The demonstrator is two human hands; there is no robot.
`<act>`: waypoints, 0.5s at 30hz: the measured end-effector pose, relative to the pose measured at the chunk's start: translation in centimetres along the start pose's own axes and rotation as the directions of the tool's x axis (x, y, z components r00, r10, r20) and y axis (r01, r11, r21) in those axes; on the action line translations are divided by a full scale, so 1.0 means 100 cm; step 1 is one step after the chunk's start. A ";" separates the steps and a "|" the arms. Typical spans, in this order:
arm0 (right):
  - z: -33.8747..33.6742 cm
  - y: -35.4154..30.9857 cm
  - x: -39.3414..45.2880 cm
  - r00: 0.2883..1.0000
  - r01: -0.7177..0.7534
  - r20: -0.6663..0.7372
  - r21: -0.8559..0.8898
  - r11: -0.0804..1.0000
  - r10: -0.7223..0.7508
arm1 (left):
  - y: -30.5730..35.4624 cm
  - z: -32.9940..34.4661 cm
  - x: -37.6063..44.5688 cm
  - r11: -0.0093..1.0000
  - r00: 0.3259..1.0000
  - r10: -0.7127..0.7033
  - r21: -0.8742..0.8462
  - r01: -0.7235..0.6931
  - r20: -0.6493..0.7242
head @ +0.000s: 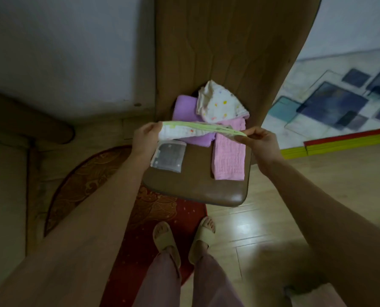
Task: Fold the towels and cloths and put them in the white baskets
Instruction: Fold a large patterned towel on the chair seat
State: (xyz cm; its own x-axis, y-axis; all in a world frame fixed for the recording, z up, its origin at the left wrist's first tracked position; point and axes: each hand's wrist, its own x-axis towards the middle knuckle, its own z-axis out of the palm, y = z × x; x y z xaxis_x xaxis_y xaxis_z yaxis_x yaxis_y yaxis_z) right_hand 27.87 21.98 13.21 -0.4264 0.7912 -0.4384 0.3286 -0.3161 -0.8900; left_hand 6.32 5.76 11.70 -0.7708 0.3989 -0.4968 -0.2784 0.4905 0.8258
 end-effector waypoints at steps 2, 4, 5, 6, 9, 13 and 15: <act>0.003 0.034 -0.003 0.998 -0.058 0.002 0.002 0.998 0.058 | -0.036 0.002 -0.001 0.992 1.000 -0.019 0.121 0.018 0.008; 0.002 0.067 -0.006 0.994 -0.105 0.025 0.000 0.994 0.105 | -0.073 0.000 -0.005 0.976 0.999 -0.035 0.215 0.026 0.040; 0.001 0.083 -0.006 0.992 -0.123 0.034 -0.012 0.992 0.124 | -0.091 -0.002 -0.007 0.969 0.997 -0.031 0.246 0.014 0.066; 0.000 0.097 -0.007 0.990 -0.135 0.040 -0.029 0.990 0.136 | -0.106 -0.003 -0.008 0.961 0.996 -0.023 0.275 -0.003 0.089; -0.001 0.126 -0.002 0.988 -0.153 0.017 -0.083 0.985 0.155 | -0.136 -0.003 -0.008 0.931 0.994 0.025 0.359 -0.061 0.105; 0.013 0.139 0.024 0.994 -0.101 -0.047 -0.103 0.990 0.097 | -0.152 0.009 0.013 0.920 0.987 0.148 0.356 -0.162 0.066; 0.026 0.142 0.043 0.995 -0.057 -0.086 -0.124 0.991 0.046 | -0.156 0.018 0.033 0.914 0.979 0.202 0.353 -0.198 0.026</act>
State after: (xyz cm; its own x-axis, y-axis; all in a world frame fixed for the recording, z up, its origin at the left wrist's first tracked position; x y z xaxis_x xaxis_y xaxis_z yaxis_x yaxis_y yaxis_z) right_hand 28.49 19.53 -1.65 -0.3366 0.8180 -0.4664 0.4543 -0.2928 -0.8413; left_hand 9.18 0.78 -3.32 -0.7959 0.5096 -0.3270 0.1002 0.6434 0.7589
